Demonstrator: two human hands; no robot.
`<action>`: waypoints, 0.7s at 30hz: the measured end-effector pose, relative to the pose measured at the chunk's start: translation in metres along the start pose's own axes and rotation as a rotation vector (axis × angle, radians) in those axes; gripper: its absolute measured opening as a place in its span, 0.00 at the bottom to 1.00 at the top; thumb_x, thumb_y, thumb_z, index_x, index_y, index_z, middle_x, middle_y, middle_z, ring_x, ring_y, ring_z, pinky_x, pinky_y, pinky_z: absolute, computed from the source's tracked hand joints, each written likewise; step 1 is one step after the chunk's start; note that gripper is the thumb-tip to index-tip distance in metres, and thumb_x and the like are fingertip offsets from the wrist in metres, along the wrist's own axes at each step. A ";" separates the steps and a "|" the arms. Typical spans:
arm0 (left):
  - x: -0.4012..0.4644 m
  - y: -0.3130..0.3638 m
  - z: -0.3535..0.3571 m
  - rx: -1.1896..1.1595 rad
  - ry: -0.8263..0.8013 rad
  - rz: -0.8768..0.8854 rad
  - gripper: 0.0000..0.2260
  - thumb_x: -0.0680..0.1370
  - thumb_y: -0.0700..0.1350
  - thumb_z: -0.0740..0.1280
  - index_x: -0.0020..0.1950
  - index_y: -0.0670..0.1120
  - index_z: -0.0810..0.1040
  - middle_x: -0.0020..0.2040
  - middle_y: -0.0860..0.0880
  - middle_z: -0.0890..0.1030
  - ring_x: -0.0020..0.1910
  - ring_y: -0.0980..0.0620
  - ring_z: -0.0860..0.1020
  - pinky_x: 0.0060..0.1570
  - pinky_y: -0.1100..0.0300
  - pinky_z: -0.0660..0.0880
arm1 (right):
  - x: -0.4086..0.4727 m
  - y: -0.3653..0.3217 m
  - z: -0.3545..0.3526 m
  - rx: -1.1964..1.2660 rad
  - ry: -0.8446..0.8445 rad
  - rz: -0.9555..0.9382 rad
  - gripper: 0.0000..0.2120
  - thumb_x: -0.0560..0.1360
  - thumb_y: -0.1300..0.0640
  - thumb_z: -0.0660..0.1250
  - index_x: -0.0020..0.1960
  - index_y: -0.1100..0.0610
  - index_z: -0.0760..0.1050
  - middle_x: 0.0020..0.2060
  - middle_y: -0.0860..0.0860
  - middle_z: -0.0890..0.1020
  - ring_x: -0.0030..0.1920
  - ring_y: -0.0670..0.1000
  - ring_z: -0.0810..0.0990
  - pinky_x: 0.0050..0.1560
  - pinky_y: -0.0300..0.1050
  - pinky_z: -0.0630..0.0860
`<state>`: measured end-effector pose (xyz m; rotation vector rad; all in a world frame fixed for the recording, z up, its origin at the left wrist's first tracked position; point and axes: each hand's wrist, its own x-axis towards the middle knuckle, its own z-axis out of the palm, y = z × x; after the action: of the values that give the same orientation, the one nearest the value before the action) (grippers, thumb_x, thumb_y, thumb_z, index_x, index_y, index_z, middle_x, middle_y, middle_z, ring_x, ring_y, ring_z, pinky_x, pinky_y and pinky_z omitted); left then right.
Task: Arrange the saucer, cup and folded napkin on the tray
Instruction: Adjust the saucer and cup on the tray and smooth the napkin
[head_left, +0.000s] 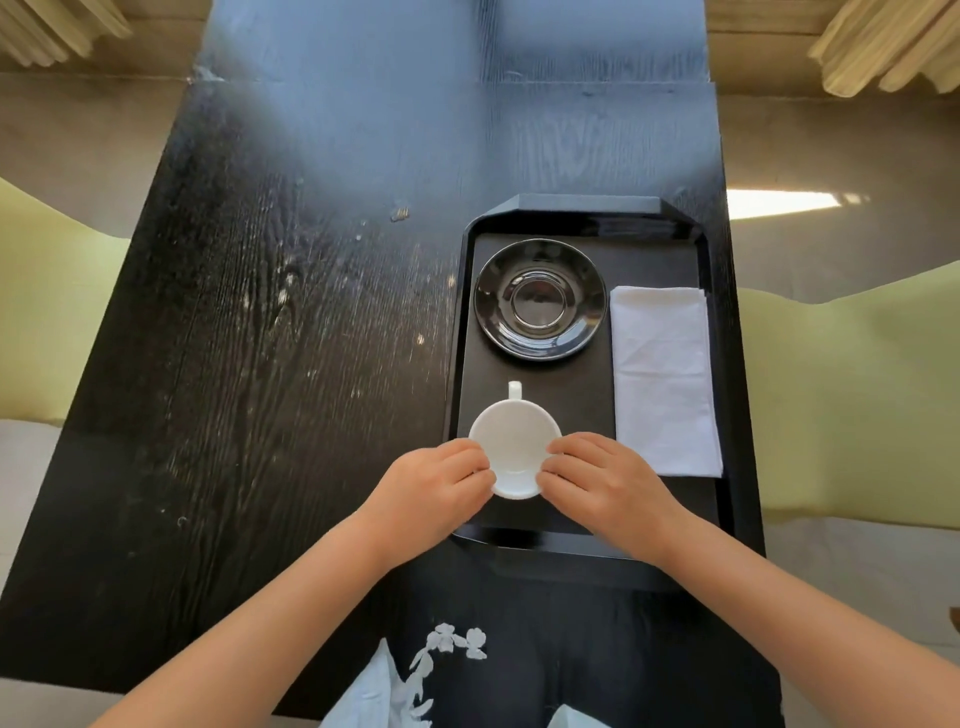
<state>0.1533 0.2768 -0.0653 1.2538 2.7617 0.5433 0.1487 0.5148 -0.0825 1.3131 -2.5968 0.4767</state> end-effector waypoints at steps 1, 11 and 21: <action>0.003 -0.001 0.000 0.003 0.004 0.011 0.02 0.73 0.40 0.72 0.43 0.43 0.80 0.43 0.47 0.82 0.44 0.50 0.81 0.36 0.59 0.80 | -0.001 0.000 -0.001 -0.004 -0.007 0.015 0.04 0.71 0.66 0.70 0.40 0.59 0.79 0.37 0.53 0.83 0.43 0.54 0.81 0.49 0.46 0.79; 0.027 -0.008 -0.001 -0.004 0.050 0.000 0.06 0.70 0.41 0.74 0.44 0.42 0.82 0.44 0.46 0.84 0.47 0.49 0.82 0.44 0.57 0.82 | 0.004 0.014 -0.006 -0.043 0.018 0.113 0.05 0.74 0.65 0.67 0.40 0.59 0.79 0.38 0.54 0.83 0.43 0.54 0.81 0.55 0.47 0.77; 0.033 -0.009 -0.001 -0.058 0.027 -0.100 0.08 0.75 0.44 0.65 0.47 0.42 0.82 0.47 0.46 0.84 0.49 0.49 0.82 0.50 0.57 0.80 | 0.009 0.016 -0.012 -0.007 -0.020 0.149 0.02 0.72 0.61 0.70 0.44 0.60 0.80 0.42 0.55 0.84 0.46 0.54 0.82 0.57 0.47 0.76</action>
<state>0.1245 0.2949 -0.0646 1.0972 2.7909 0.6312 0.1305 0.5219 -0.0713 1.1330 -2.7226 0.4797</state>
